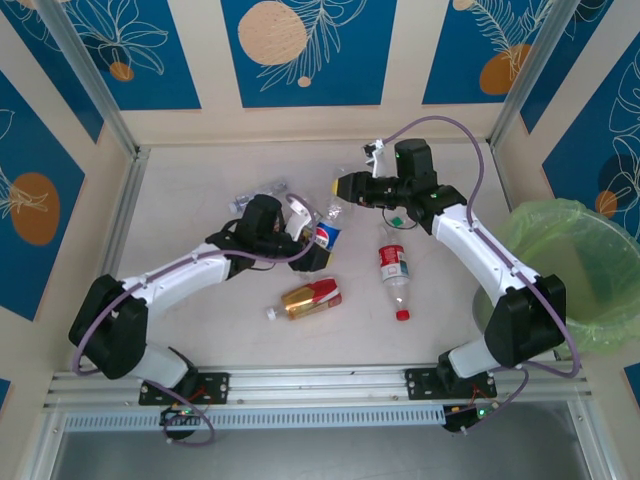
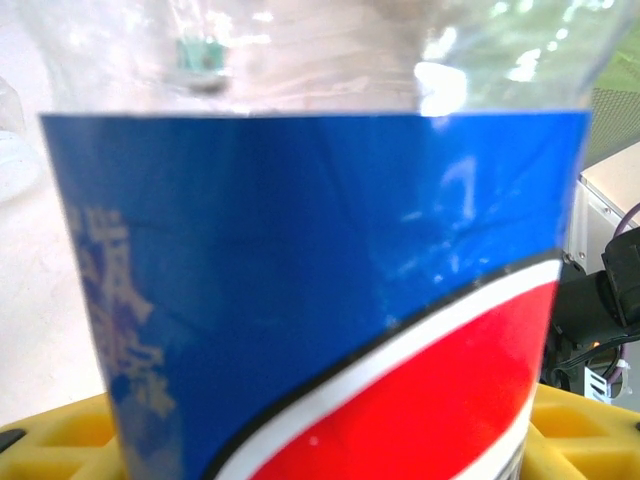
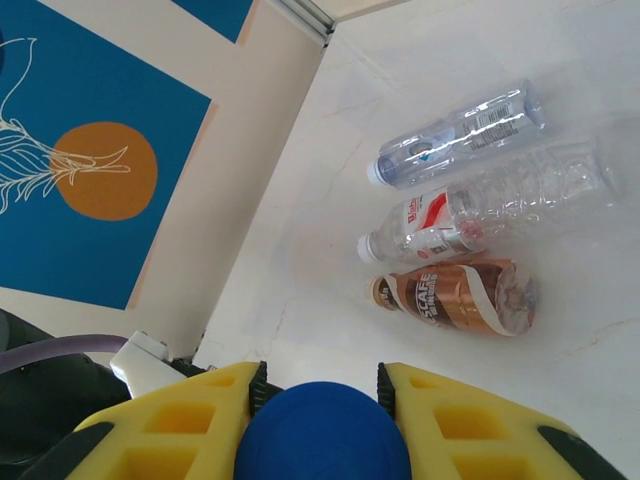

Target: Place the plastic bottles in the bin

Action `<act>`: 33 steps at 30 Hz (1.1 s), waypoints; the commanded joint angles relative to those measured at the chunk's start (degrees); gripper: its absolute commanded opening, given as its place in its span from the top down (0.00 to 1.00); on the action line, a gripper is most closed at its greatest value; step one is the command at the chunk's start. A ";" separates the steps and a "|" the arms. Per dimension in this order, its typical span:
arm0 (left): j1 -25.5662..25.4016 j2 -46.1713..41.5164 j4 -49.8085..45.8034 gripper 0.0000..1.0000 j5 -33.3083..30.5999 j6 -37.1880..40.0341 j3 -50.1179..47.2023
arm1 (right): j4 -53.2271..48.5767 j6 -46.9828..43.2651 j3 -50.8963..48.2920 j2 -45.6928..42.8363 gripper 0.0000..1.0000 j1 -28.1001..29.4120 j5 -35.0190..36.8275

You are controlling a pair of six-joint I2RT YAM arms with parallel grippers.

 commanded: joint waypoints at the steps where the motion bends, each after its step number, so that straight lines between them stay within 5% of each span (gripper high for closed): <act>1: -0.88 0.23 0.60 0.38 1.56 0.65 2.09 | 0.05 -1.80 -0.95 -2.63 0.97 0.22 1.60; 3: -0.87 0.42 0.49 0.33 1.02 0.24 2.26 | -0.04 -1.88 -1.01 -3.00 1.00 -0.04 1.62; 8: -0.80 1.26 -2.05 0.01 -1.63 -3.40 5.04 | -2.39 -2.34 0.14 -3.91 1.00 -0.75 4.17; 14: -0.71 -2.03 2.10 0.00 -6.07 -3.73 1.65 | -4.91 -5.37 -0.93 -7.20 1.00 -3.95 11.06; 23: -0.45 -5.48 3.09 0.00 -36.66 -11.32 -2.31 | -10.54 -10.81 -0.19 -14.05 1.00 -10.56 15.53; 29: -0.39 -7.54 4.90 0.00 -46.32 -16.59 -4.30 | -15.17 -16.47 4.77 -18.79 1.00 -13.28 21.10; 33: -0.31 -8.18 5.60 0.00 -51.35 -20.17 -5.71 | -19.48 -22.00 11.28 -20.32 1.00 -13.39 33.09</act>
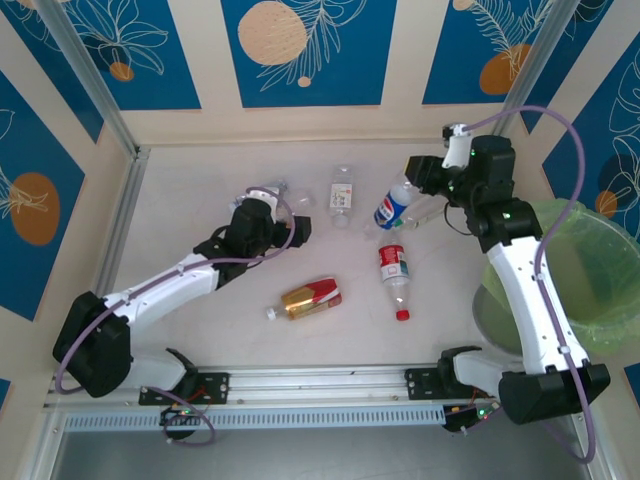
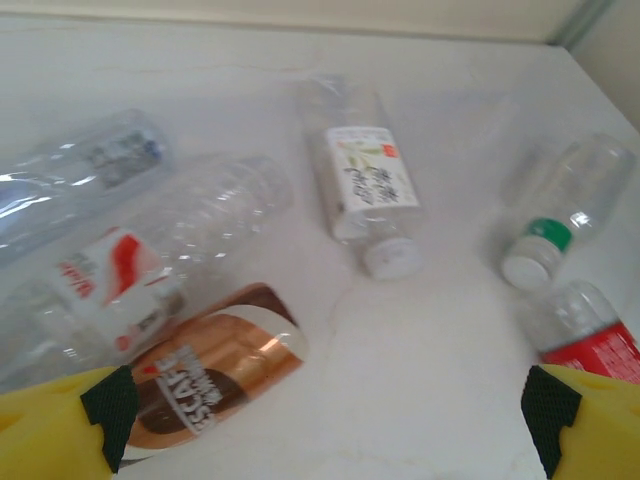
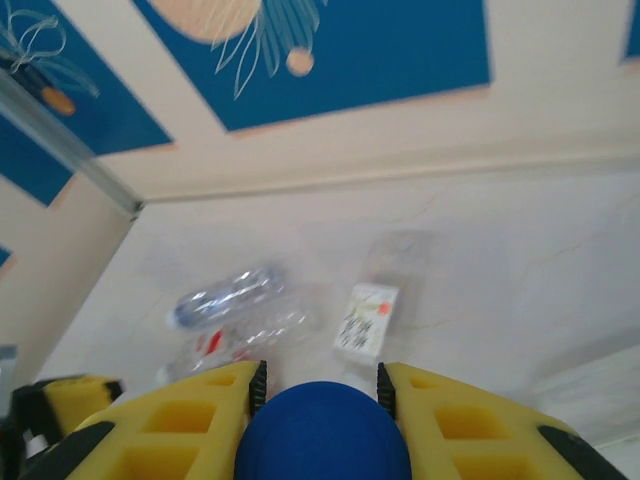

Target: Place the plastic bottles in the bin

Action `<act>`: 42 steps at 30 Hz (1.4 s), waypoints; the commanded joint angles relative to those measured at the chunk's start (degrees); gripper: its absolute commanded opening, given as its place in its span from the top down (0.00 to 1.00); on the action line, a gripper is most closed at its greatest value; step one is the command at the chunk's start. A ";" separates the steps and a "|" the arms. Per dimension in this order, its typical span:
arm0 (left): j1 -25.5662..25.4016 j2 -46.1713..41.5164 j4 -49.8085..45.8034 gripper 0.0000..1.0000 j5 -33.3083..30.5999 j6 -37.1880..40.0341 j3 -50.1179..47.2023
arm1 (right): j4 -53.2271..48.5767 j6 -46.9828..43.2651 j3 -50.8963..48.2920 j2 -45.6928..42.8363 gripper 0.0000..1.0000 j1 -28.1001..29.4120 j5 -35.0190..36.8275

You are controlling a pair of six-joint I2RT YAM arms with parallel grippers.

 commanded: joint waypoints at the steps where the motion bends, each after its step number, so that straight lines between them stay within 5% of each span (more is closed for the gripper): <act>1: 0.06 -1.21 2.30 0.00 -7.46 -4.84 -1.34 | -4.08 -7.21 6.07 -2.92 1.00 -0.36 13.28; 11: 0.93 3.62 7.21 0.00 2.06 -5.64 1.23 | -4.82 -18.59 15.32 -6.28 1.00 -0.73 37.36; 26: 0.93 8.87 4.99 0.00 8.58 -4.33 6.81 | -0.75 -31.64 15.61 -16.36 1.00 -1.23 58.50; 31: 0.90 9.18 5.01 0.00 9.24 -4.56 6.83 | 0.06 -27.15 5.59 -20.73 1.00 -2.44 61.44; 35: 1.01 8.93 3.03 0.00 7.79 -4.77 7.42 | 9.88 -27.65 -6.53 -23.30 1.00 -6.03 67.18; 42: 1.03 9.53 0.92 0.00 9.64 -4.80 9.68 | 6.89 -7.44 -15.16 -24.28 1.00 -18.32 58.39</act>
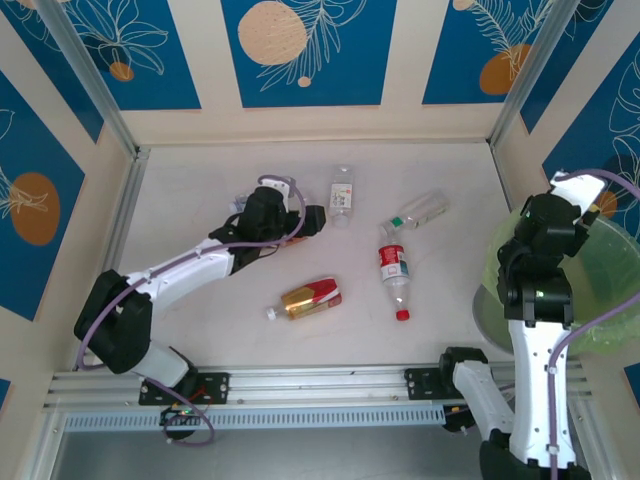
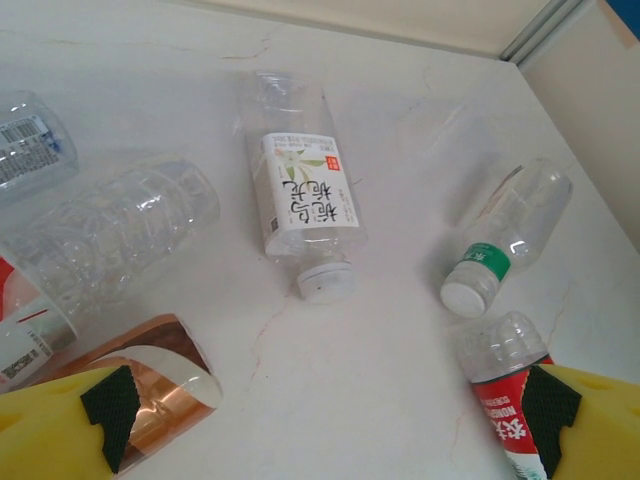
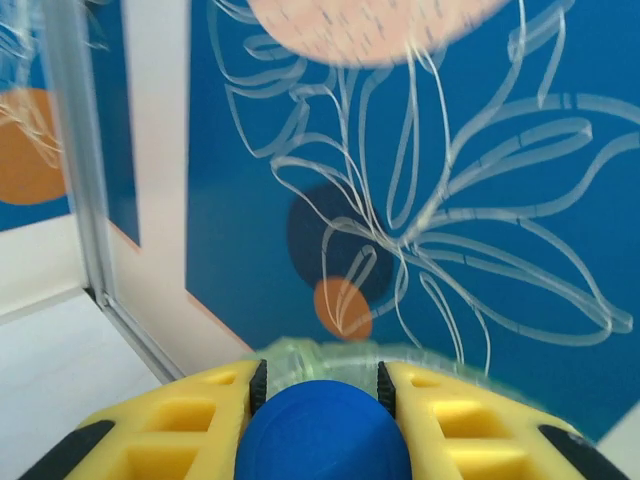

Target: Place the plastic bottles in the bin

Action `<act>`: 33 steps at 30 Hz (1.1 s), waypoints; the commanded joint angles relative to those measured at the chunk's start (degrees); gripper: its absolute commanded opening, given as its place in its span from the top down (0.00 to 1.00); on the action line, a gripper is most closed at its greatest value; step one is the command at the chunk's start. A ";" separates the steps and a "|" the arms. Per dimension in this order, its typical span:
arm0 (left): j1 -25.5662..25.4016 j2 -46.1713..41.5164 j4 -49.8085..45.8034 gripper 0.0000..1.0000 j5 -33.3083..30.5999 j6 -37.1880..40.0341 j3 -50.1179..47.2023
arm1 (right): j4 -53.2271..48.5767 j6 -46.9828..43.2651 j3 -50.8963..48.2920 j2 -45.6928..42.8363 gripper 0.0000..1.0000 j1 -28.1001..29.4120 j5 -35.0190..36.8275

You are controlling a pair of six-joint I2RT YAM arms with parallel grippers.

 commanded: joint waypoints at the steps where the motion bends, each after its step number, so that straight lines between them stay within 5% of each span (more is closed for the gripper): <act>1: 0.53 0.84 -1.13 0.00 1.08 0.01 2.34 | 2.19 12.32 -2.13 -1.27 1.00 -4.62 -2.53; 7: 0.50 1.34 -1.64 0.00 0.70 -0.25 3.37 | -0.54 19.13 -7.33 -0.23 0.82 -12.30 -4.90; 13: 0.51 2.11 -2.93 0.00 0.44 -0.26 4.40 | -3.78 23.79 -6.52 2.43 0.02 -14.32 -4.56; 33: 0.69 3.67 -6.93 0.00 2.29 0.33 5.44 | -9.76 23.00 0.68 -2.05 0.00 -10.36 -27.10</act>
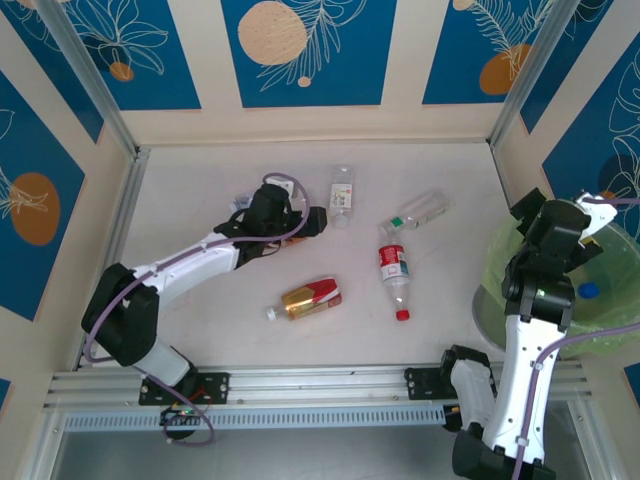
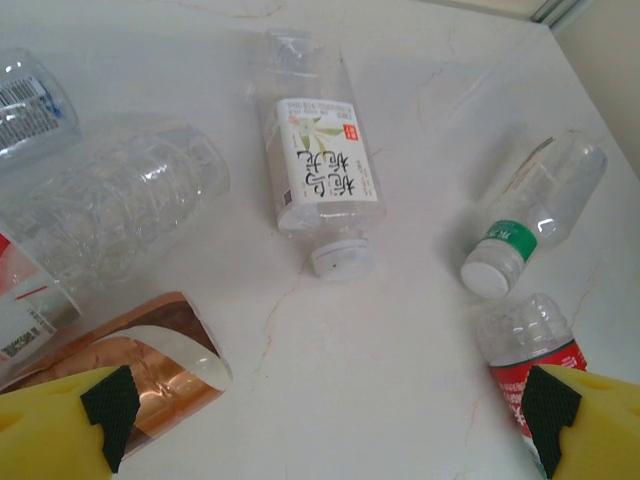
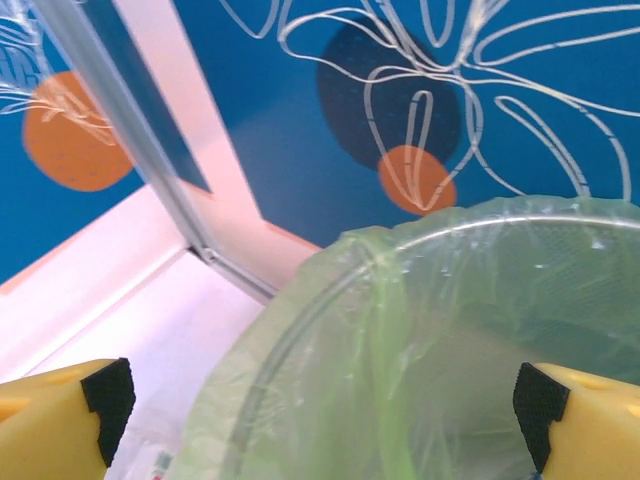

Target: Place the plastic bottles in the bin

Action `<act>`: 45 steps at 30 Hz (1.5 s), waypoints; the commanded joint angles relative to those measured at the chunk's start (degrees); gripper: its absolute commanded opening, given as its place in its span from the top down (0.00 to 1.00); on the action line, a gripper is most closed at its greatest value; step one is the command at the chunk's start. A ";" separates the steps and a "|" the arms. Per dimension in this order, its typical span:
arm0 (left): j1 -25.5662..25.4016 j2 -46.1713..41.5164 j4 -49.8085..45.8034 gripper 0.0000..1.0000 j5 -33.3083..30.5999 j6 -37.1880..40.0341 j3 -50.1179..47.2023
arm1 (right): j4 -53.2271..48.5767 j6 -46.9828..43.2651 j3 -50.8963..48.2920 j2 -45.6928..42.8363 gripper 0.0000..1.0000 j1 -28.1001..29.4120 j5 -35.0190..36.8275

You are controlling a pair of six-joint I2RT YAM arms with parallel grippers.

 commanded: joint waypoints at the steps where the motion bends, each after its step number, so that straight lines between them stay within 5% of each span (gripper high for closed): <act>1: 0.44 0.82 -2.26 0.00 2.19 0.73 2.68 | -0.73 -1.00 2.03 -2.01 0.01 1.07 -7.90; 11: 0.41 -1.80 -11.59 0.00 6.38 9.09 3.07 | 2.75 -0.48 3.17 -0.28 0.02 3.92 -35.74; 22: 0.28 -7.91 -18.11 0.00 5.18 10.39 -2.39 | 9.87 -2.07 -0.04 3.30 0.02 12.66 -45.96; 29: -0.05 -11.27 -28.67 0.00 -1.26 7.31 -4.18 | 12.87 -4.25 -2.24 5.21 0.02 20.58 -44.37; 39: -1.64 -16.67 -28.77 0.00 8.25 5.93 -12.09 | 17.75 -4.87 -3.59 7.13 0.02 25.09 -41.72; 45: -4.12 -20.08 -19.41 0.00 19.10 7.02 -19.83 | 18.15 -5.65 -3.97 8.03 0.02 26.87 -40.33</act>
